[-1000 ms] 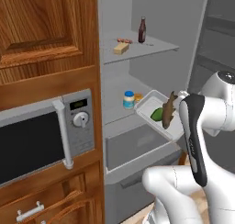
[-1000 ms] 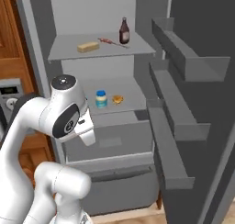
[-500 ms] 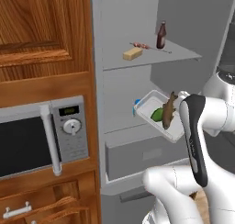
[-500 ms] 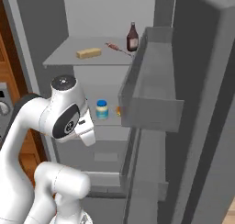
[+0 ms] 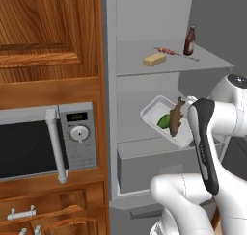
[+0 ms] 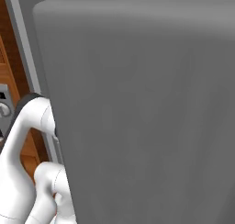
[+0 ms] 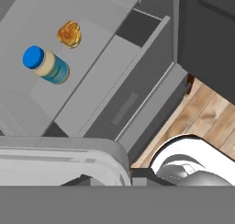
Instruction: Place the tupperware on the top shelf of the fridge. Make space for the tupperware among the existing items by rearranging them on the shelves if needed. Close the fridge door when finished.
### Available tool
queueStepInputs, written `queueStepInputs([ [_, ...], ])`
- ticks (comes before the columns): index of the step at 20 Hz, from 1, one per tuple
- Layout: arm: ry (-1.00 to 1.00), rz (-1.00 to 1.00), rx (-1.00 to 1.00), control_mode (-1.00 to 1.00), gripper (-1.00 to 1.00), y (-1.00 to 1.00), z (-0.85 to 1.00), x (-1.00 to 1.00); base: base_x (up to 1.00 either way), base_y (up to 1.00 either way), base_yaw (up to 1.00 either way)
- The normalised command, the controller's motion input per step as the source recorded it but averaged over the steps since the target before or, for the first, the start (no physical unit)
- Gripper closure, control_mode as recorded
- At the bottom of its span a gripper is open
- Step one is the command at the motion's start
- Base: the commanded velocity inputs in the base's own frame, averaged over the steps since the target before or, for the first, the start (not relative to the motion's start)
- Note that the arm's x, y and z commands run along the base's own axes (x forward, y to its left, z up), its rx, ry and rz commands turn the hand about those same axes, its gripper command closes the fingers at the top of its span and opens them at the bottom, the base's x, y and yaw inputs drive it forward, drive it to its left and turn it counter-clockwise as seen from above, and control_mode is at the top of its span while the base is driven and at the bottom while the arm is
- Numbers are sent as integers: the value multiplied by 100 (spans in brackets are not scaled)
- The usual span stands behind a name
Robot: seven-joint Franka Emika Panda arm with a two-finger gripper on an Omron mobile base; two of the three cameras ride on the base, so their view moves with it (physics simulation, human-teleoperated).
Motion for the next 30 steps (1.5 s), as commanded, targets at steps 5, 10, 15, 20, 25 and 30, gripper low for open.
queueStepInputs([
  [5, -3, 5, 0, -100, 100, 4, -15, 7, 0, 0, 0],
  [10, -20, 2, 1, -100, 100, 0, 40, -3, 0, 0, 0],
  [15, 1, -6, 3, -100, 100, 4, 55, -3, 0, 0, 0],
  [20, 9, -23, 22, -100, 100, 0, 65, 0, 0, 0, 0],
  [25, 2, -24, 20, -100, 100, 2, 76, 0, 0, 0, 0],
  [30, 0, -15, 14, -100, 100, 20, 66, 1, 0, 0, 0],
])
